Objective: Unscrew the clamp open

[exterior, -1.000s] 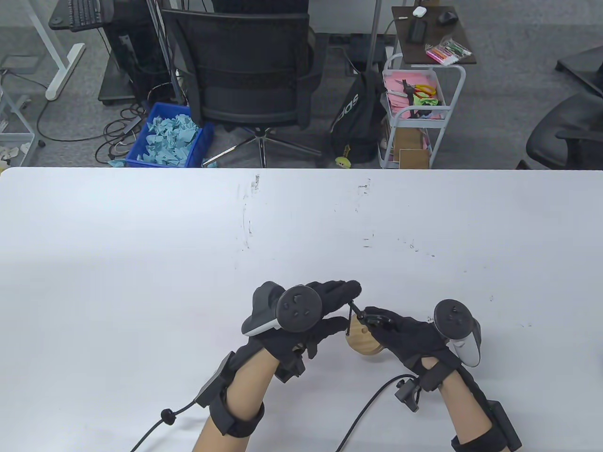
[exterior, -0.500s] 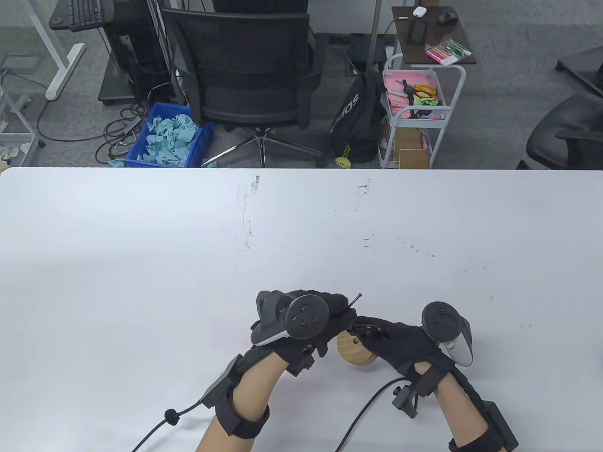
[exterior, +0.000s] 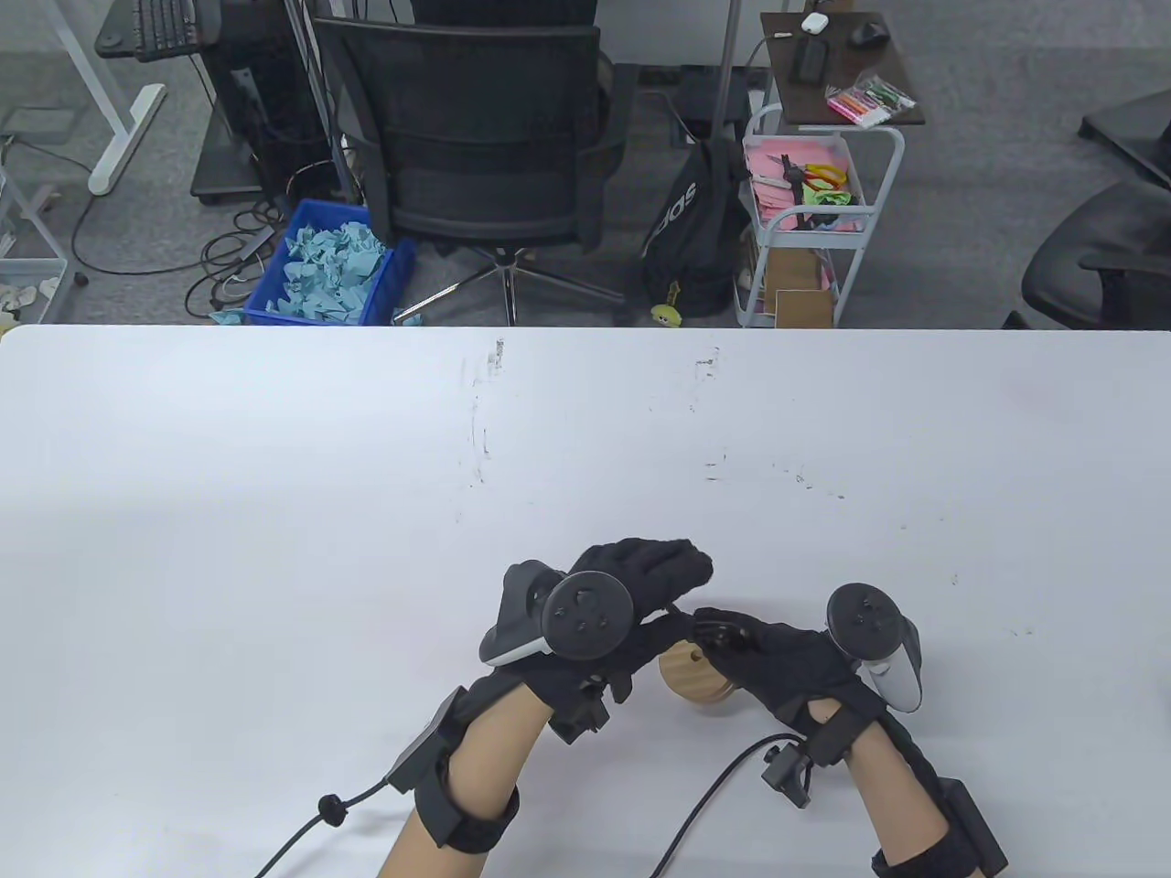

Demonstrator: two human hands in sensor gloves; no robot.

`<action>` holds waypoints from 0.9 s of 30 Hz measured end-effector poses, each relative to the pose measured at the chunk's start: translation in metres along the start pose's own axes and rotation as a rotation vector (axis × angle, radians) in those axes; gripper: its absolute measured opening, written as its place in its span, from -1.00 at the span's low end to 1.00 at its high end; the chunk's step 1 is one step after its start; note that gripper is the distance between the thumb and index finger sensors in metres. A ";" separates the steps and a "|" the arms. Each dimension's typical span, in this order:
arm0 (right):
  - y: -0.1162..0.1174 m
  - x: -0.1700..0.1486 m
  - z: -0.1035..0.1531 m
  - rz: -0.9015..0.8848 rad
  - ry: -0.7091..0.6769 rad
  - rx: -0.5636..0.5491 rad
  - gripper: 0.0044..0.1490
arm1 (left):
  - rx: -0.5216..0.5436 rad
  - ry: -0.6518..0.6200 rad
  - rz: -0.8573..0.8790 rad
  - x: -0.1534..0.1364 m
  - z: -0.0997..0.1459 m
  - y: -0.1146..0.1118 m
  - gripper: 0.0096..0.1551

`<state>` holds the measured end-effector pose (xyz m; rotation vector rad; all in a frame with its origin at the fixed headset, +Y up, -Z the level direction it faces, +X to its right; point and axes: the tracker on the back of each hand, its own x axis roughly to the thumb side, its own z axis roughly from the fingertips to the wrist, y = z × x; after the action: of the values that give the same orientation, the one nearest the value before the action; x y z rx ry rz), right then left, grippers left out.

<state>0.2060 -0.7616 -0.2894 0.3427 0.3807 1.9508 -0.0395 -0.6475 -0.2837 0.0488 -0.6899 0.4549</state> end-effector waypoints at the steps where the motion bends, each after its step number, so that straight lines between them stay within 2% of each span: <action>1: 0.000 0.000 0.000 0.001 -0.002 -0.001 -0.40 | -0.024 0.009 -0.017 0.000 -0.001 -0.001 -0.33; 3: -0.001 0.000 0.000 0.004 -0.004 -0.003 -0.40 | -0.058 0.034 -0.075 0.000 0.000 -0.001 -0.34; 12: -0.002 -0.001 0.000 0.008 -0.011 -0.002 -0.40 | -0.017 0.104 -0.145 -0.006 0.000 0.001 -0.46; 17: -0.002 -0.002 -0.001 0.016 -0.007 -0.003 -0.40 | -0.002 0.114 -0.122 -0.006 0.000 0.001 -0.51; 27: -0.008 0.000 0.002 0.027 -0.025 -0.033 -0.40 | 0.001 0.101 -0.074 -0.009 0.001 0.003 -0.46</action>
<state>0.2134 -0.7585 -0.2912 0.3524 0.3293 1.9756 -0.0476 -0.6486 -0.2893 0.0519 -0.5870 0.3840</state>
